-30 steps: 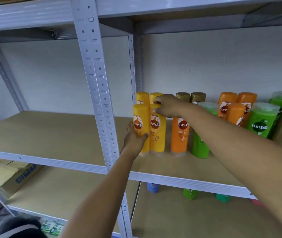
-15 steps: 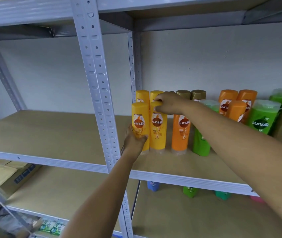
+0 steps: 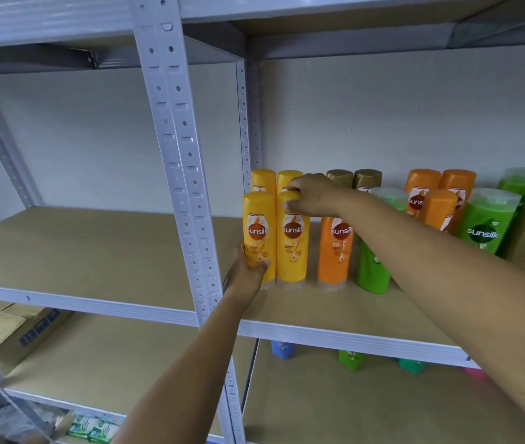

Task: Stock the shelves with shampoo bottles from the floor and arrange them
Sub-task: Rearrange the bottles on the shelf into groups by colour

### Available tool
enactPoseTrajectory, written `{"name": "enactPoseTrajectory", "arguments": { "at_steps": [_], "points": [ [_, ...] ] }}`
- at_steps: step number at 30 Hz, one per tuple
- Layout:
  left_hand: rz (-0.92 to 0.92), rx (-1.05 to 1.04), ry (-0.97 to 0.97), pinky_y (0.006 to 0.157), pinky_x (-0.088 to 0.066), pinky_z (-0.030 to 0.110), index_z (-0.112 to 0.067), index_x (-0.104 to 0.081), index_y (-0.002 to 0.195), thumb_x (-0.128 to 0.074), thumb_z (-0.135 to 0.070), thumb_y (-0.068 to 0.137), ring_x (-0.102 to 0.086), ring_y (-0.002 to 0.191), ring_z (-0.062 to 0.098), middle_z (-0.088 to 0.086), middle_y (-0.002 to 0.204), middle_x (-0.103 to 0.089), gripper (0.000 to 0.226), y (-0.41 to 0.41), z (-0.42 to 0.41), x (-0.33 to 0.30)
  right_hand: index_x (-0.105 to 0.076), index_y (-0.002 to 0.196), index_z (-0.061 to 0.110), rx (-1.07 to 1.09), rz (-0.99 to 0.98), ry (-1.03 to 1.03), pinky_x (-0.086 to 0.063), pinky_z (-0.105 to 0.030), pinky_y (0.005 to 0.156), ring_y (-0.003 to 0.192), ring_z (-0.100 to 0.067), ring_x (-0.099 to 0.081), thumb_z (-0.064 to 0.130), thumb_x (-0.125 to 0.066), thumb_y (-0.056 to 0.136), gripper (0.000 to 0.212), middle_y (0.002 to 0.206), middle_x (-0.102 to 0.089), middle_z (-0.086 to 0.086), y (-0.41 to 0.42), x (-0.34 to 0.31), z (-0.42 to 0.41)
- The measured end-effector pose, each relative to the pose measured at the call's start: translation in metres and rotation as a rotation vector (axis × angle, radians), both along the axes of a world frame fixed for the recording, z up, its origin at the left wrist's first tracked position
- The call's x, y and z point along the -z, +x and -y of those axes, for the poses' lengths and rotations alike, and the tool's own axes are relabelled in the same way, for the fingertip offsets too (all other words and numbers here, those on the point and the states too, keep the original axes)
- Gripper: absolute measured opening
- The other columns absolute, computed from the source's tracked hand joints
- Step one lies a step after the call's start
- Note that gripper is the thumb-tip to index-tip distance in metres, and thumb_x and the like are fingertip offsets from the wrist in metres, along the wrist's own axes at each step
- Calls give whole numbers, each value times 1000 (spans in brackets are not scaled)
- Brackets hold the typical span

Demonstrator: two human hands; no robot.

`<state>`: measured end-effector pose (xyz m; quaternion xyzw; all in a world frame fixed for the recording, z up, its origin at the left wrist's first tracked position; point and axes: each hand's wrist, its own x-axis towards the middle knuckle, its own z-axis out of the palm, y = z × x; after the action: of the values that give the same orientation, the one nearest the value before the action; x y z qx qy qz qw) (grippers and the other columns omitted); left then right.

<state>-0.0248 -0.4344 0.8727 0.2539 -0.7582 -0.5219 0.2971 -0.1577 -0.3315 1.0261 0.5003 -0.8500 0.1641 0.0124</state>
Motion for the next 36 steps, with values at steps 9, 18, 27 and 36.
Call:
{"name": "enactPoseTrajectory", "arguments": {
  "at_steps": [9,18,27,36],
  "points": [
    [25,37,33,100,-44,42,-23,-27,143,-53,-32,95,-48,127,25,1,141,-47,56,0,3,9,-48,130,10,88,46,-73,-46,-32,82,108,-24,-56,39,-59,91,50,123,-56,-11,11,8,-2],
    [-1,-50,15,101,-46,46,-30,-24,145,-57,-35,93,-50,123,24,-2,138,-50,62,3,3,22,-42,137,17,155,273,-708,-33,-19,96,125,-11,-46,32,-63,90,53,133,-51,3,75,125,-37],
    [8,-60,-1,98,-43,41,-24,-26,144,-55,-34,93,-49,126,26,2,140,-48,60,-1,0,27,-42,134,13,219,434,-730,-43,-29,97,120,-20,-53,21,-65,89,51,130,-55,-5,59,172,-13],
    [-33,-59,2,91,-39,27,-16,-27,144,-53,-27,95,-47,126,23,4,140,-46,57,-9,1,27,-46,129,11,313,419,-710,-41,-28,94,118,-24,-53,10,-65,87,46,126,-56,-9,48,189,3]
  ]
}}
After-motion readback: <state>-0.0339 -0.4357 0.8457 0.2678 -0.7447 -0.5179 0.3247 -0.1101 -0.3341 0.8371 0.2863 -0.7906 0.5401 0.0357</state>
